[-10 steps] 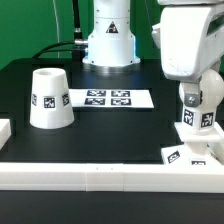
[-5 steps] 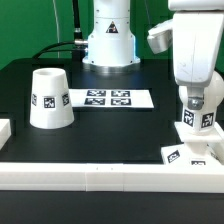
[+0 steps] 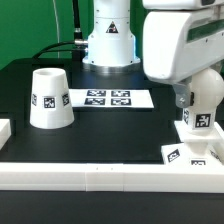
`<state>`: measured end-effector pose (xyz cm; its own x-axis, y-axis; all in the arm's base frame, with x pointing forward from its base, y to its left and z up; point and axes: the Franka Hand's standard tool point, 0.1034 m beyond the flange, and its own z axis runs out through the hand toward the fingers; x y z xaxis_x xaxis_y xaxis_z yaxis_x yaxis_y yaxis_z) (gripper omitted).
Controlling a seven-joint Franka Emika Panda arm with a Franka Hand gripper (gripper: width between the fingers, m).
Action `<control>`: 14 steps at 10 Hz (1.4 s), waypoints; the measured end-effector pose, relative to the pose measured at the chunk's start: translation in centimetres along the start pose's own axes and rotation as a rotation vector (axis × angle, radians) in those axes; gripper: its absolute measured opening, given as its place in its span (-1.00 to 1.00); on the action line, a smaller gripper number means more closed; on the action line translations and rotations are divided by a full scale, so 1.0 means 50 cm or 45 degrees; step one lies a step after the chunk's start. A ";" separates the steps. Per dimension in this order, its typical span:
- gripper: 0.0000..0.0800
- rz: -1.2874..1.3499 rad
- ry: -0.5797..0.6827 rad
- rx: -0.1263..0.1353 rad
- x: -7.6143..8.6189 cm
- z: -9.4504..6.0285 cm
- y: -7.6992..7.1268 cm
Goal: Assemble lamp
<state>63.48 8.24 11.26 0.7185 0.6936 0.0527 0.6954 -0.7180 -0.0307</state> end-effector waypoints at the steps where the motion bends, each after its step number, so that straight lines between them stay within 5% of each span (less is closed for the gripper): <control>1: 0.44 0.111 -0.001 0.001 0.001 -0.002 0.001; 8: 0.44 0.911 0.025 -0.028 -0.010 -0.012 0.023; 11: 0.47 1.009 0.030 -0.033 -0.016 -0.012 0.026; 12: 0.69 1.009 0.030 -0.033 -0.016 -0.011 0.026; 14: 0.74 1.009 0.031 -0.032 -0.020 -0.027 0.021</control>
Offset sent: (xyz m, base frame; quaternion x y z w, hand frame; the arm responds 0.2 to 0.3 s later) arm 0.0000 0.0000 0.0000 0.0000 0.0000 0.1938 0.9810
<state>63.48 6.73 12.53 0.9986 -0.0263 0.0467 -0.0242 -0.9987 -0.0458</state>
